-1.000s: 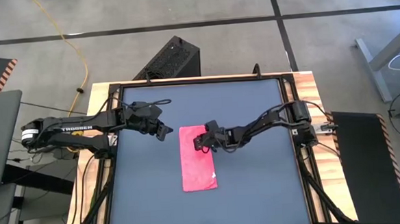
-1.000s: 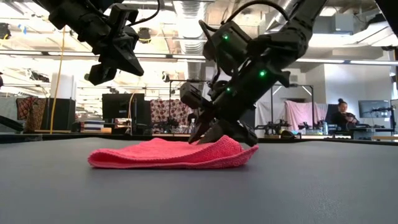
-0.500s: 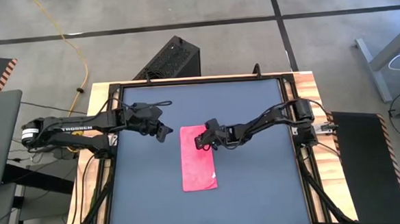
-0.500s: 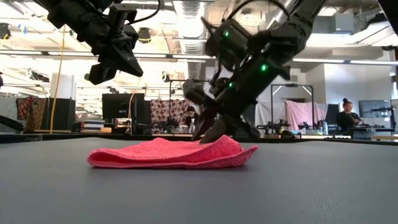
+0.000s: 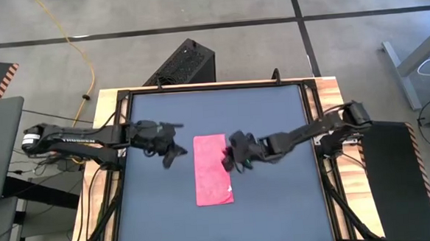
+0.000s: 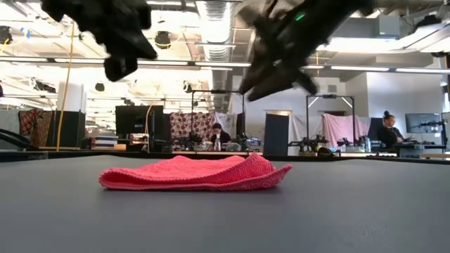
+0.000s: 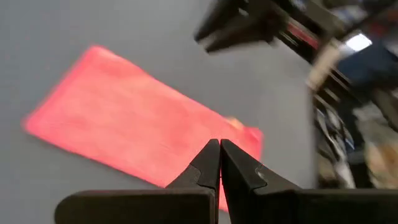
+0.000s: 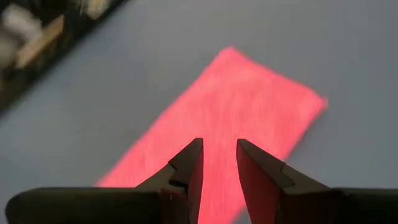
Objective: Roll towel
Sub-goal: Roll the pink towel
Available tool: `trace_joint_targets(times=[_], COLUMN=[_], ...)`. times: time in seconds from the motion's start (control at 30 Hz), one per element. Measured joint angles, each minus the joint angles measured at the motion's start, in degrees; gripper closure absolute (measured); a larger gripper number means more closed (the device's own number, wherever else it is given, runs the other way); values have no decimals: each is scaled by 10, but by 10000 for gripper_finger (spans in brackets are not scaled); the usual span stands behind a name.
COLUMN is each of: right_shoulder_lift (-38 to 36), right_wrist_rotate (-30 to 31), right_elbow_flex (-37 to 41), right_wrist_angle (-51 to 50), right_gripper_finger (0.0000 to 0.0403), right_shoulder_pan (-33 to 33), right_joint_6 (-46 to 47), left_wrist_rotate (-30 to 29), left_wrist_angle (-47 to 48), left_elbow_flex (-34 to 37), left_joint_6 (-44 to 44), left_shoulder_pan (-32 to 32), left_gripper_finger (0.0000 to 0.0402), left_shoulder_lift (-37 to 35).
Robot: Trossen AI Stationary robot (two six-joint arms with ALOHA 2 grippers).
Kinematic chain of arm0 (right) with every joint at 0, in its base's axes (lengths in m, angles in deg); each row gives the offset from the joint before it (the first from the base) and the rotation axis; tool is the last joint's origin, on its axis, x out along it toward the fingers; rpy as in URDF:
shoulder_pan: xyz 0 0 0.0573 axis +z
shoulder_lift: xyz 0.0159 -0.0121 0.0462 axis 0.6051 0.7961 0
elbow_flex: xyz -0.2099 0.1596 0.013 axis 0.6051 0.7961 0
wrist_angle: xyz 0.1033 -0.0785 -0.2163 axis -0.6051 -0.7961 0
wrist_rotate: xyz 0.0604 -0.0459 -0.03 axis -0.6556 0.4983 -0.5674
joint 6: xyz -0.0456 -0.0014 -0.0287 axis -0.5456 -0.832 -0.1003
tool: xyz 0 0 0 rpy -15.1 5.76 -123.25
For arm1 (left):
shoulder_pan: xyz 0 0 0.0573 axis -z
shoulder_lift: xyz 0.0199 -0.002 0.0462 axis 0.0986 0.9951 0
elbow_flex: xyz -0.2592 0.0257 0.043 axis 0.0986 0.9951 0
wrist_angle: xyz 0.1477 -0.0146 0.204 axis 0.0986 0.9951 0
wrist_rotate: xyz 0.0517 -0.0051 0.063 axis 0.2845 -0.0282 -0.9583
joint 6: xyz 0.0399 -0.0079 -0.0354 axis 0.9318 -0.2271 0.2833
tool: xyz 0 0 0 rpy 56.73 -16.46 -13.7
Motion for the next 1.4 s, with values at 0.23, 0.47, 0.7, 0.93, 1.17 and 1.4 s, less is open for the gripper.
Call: trace_joint_targets(times=[0.23,0.47,0.7,0.93,1.17,1.4], right_shoulder_lift=[-38,30,118,114,106,106], right_wrist_rotate=[61,74,-4,-5,5,5], right_elbow_flex=[0,0,0,-1,-1,-1], right_wrist_angle=[-134,-110,-21,72,97,90], right_gripper_finger=[278,278,278,278,278,278], right_shoulder_pan=[151,232,231,207,159,122], right_joint_6=[-74,-132,-72,-54,-54,-58], left_wrist_rotate=[-69,-269,-241,-274,-289,-301], left_wrist_angle=[-29,-187,-222,-263,-256,-257], left_elbow_flex=[95,159,80,24,27,27], left_joint_6=[-28,-36,-81,-117,-84,-84], left_shoulder_pan=[161,372,438,456,452,450], left_gripper_finger=[401,401,402,401,401,401], left_shoulder_lift=[-48,24,239,340,329,329])
